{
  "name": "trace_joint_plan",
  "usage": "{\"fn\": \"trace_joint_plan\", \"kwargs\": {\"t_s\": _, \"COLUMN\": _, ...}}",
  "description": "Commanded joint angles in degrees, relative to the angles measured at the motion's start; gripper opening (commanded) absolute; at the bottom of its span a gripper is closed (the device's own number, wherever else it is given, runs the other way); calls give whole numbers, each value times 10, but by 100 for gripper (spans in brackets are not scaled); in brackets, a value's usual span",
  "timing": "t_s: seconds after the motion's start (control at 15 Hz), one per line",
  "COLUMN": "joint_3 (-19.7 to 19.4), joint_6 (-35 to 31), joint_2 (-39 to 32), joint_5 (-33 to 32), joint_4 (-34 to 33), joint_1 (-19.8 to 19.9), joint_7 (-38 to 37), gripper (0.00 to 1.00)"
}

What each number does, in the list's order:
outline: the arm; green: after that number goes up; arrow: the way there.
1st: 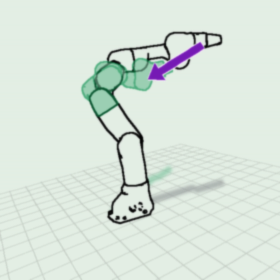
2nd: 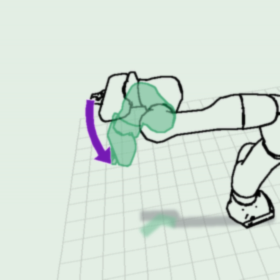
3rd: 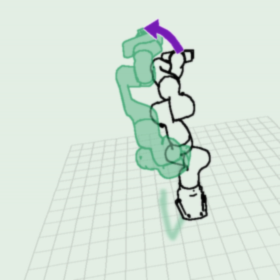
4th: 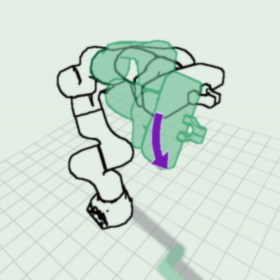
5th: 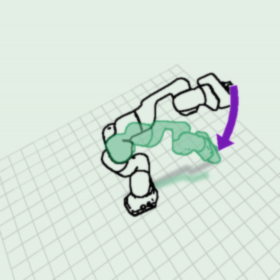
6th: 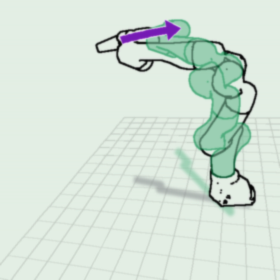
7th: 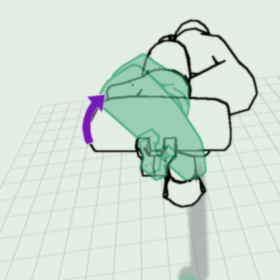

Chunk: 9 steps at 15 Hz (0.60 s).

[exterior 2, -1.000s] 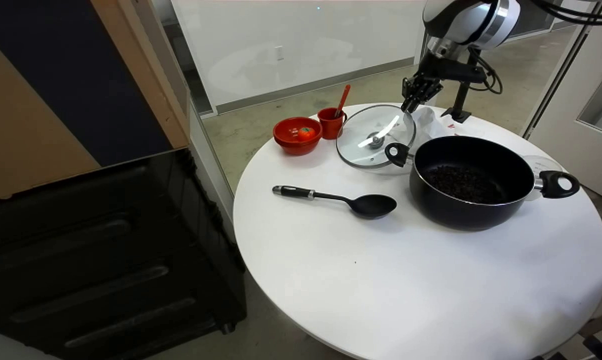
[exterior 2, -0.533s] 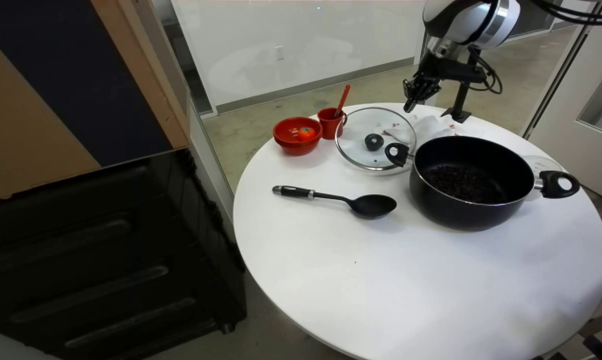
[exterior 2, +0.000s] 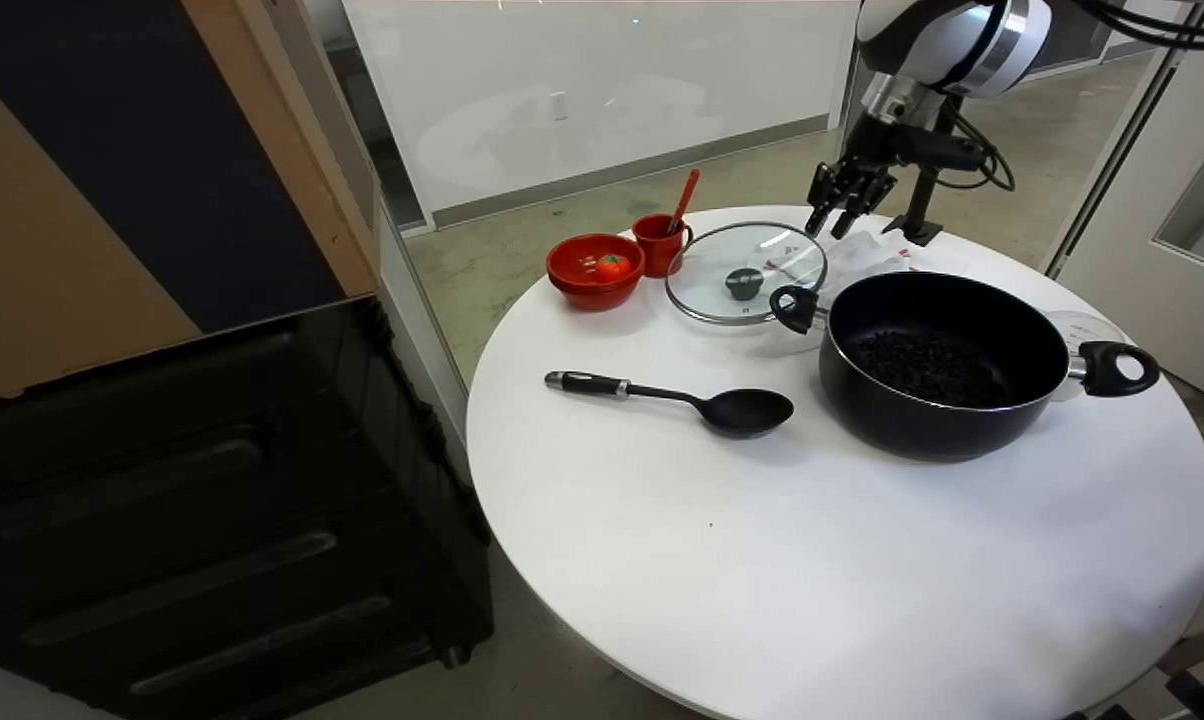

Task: Put the spoon on the table then cover the pot with the lid

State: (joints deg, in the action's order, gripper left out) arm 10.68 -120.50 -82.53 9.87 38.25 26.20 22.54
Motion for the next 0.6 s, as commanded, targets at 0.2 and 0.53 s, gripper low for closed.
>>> {"fn": "trace_joint_plan", "kwargs": {"t_s": 0.2, "joint_3": 7, "joint_6": 60, "joint_2": -44, "joint_5": 8, "joint_4": -47, "joint_1": 32, "joint_7": 17, "gripper": 100}}
{"fn": "trace_joint_plan", "kwargs": {"t_s": 0.53, "joint_3": -22, "joint_6": -5, "joint_2": -19, "joint_5": 52, "joint_4": 7, "joint_1": 35, "joint_7": -5, "gripper": 100}}
